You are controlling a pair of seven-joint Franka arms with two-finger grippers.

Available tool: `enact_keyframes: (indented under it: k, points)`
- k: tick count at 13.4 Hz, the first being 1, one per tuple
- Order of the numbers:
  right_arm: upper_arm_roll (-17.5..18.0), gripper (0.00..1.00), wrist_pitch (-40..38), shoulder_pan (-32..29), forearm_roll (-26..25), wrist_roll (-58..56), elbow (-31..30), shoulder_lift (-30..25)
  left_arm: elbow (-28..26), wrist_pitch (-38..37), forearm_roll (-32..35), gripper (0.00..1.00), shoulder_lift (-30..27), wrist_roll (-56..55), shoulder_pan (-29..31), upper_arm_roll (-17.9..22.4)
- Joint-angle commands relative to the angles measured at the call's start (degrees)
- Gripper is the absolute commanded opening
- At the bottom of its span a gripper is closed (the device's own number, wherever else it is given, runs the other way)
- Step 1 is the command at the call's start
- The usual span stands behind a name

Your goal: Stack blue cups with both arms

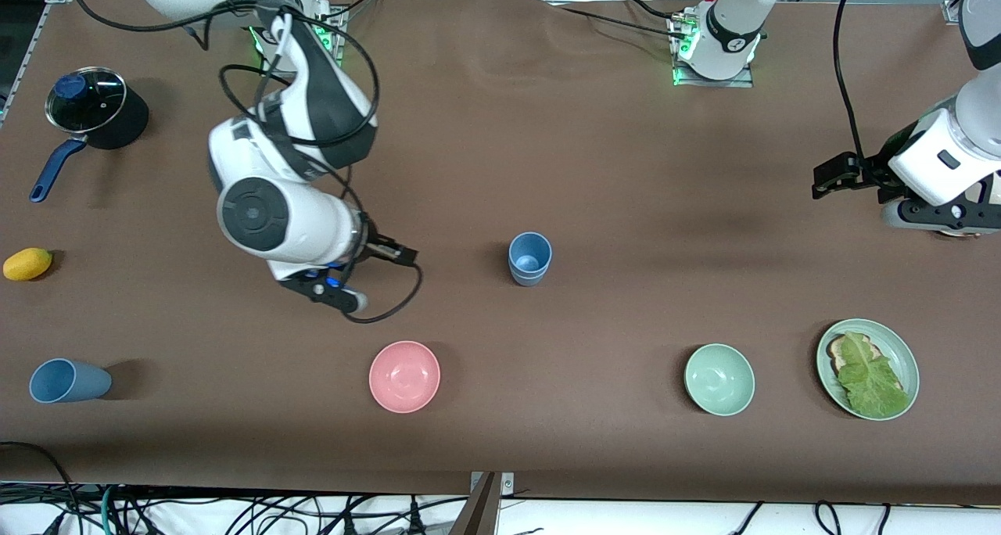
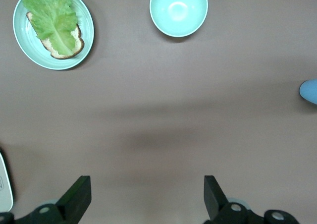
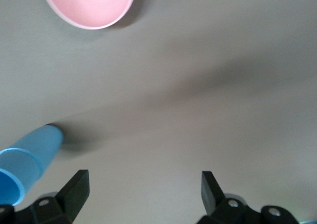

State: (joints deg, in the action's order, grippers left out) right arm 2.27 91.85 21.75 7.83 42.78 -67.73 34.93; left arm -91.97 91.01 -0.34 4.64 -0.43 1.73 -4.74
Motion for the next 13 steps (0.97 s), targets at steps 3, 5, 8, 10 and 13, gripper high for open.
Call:
enact_keyframes:
  k: [3, 5, 8, 10, 13]
  points:
    - [-6.6, 1.00, -4.3, 0.2, -0.2, -10.9, -6.2, -6.7, -6.6, 4.1, -0.2, 1.00, -5.2, -0.7, -0.6, -0.8]
    - [-9.1, 1.00, -5.9, -0.1, -0.7, -14.9, -6.3, -7.3, -6.5, 4.0, -0.2, 1.00, -5.2, -0.8, -0.7, -1.7]
    - [-10.0, 1.00, -7.0, -5.9, -0.7, -26.0, -10.3, -11.0, -6.3, 4.0, -0.3, 1.00, -5.0, -0.7, -0.6, -1.7]
    - [-9.9, 1.00, -1.4, -9.4, -1.4, -30.8, -19.3, -18.1, -6.0, 3.9, -0.3, 1.00, -5.0, -0.5, -0.7, -1.8]
    - [-6.7, 1.00, 2.3, -14.5, -6.8, -39.6, -29.0, -28.3, -5.9, 3.9, -0.4, 1.00, -5.0, -0.4, -0.7, -1.8]
